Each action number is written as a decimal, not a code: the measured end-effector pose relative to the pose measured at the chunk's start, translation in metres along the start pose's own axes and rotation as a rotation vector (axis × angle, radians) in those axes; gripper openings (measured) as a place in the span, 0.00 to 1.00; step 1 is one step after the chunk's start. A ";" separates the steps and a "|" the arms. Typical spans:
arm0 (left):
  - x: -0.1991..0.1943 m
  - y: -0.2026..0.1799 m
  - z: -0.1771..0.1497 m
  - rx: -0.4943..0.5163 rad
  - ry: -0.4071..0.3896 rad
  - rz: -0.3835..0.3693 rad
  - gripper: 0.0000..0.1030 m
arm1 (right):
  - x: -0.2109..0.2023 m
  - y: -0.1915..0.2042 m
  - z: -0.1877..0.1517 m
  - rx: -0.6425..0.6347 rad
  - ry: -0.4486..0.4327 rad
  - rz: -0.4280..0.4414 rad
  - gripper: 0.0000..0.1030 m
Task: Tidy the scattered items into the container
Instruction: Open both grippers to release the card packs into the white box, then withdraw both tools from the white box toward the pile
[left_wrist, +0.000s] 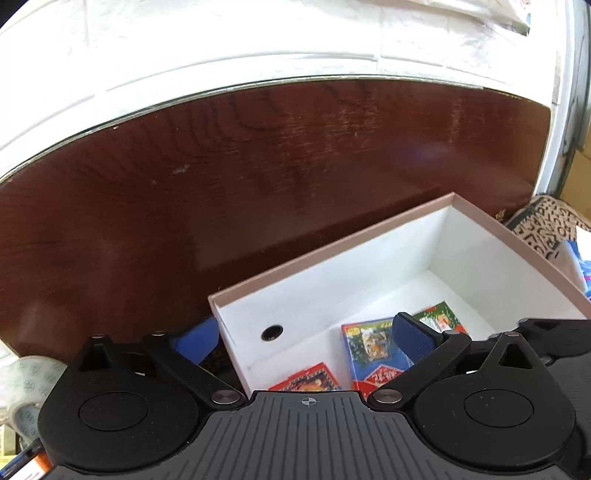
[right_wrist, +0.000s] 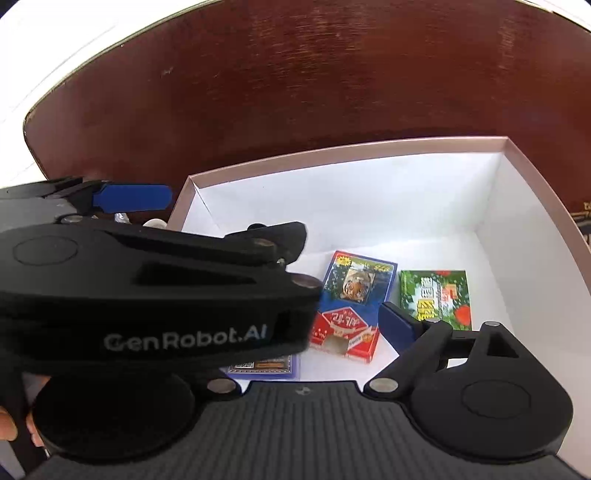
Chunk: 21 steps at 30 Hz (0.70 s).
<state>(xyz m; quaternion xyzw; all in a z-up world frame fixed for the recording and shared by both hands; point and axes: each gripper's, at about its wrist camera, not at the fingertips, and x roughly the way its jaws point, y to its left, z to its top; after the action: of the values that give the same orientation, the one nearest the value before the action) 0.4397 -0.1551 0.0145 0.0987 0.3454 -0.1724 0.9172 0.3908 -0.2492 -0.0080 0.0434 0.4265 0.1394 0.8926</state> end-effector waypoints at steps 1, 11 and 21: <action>-0.002 -0.001 -0.001 0.003 0.005 0.000 1.00 | -0.003 0.000 -0.002 0.000 -0.002 -0.004 0.93; -0.021 -0.007 -0.003 0.030 -0.007 0.024 1.00 | -0.027 0.014 -0.010 -0.012 -0.004 -0.008 0.95; -0.041 -0.008 -0.003 0.017 -0.023 0.025 1.00 | -0.034 0.017 0.022 -0.013 -0.021 -0.012 0.96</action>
<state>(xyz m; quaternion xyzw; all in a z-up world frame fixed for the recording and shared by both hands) 0.4066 -0.1516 0.0392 0.1086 0.3319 -0.1649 0.9224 0.3842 -0.2418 0.0346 0.0367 0.4163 0.1365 0.8982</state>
